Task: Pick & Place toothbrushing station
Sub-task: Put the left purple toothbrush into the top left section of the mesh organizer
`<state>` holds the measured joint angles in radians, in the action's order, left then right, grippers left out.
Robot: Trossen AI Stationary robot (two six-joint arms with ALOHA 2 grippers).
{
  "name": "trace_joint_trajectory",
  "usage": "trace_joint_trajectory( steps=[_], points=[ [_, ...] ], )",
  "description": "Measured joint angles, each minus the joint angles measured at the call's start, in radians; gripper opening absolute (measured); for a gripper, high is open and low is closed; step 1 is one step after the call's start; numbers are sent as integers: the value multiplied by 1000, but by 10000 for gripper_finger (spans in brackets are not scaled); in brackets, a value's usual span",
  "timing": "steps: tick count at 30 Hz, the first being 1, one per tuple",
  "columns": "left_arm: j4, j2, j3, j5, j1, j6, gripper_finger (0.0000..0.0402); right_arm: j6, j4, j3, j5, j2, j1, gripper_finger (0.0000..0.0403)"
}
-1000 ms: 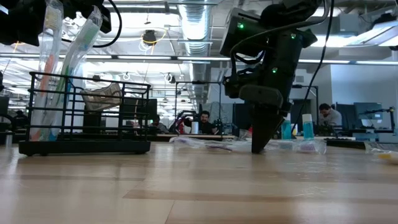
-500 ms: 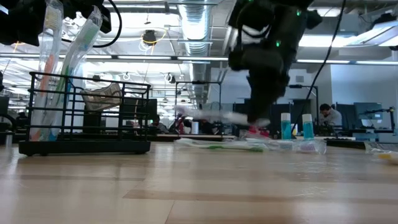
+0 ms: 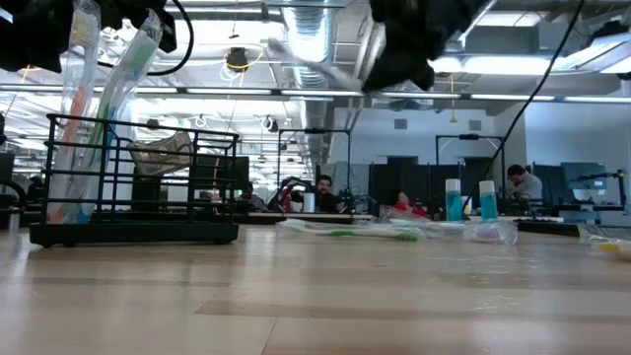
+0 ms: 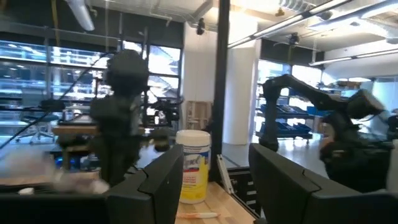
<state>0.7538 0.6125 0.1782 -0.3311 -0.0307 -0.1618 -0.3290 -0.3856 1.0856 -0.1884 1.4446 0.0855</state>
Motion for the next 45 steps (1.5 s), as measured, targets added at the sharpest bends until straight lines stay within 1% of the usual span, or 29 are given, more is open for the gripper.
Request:
trace_joint_trajectory(
  steps=[5,9,11,15,18,20,30,34,36,43,45],
  points=[
    [6,0,0,108,0,1,176,59,119,1,7,-12,-1,0],
    [17,7,0,149,0,68,176,99,199,1,27,-12,-1,0],
    [23,17,0,174,0,76,176,113,234,1,34,-12,-1,0],
    [100,60,0,223,-1,90,176,132,279,1,34,-12,-1,0],
    [173,109,4,241,-1,149,176,146,291,1,35,-12,-1,0],
    [178,145,28,254,-8,167,176,147,298,1,35,-12,0,0],
    [184,396,209,251,-65,165,176,172,320,1,40,-12,4,1],
    [183,475,266,192,-77,159,176,183,322,1,43,-12,7,1],
    [185,513,294,183,-77,156,176,184,327,1,44,-12,7,1],
    [190,591,350,160,-77,154,176,206,352,1,58,-12,8,1],
    [190,594,355,128,-77,154,176,209,358,1,58,-12,8,1]
  ],
)
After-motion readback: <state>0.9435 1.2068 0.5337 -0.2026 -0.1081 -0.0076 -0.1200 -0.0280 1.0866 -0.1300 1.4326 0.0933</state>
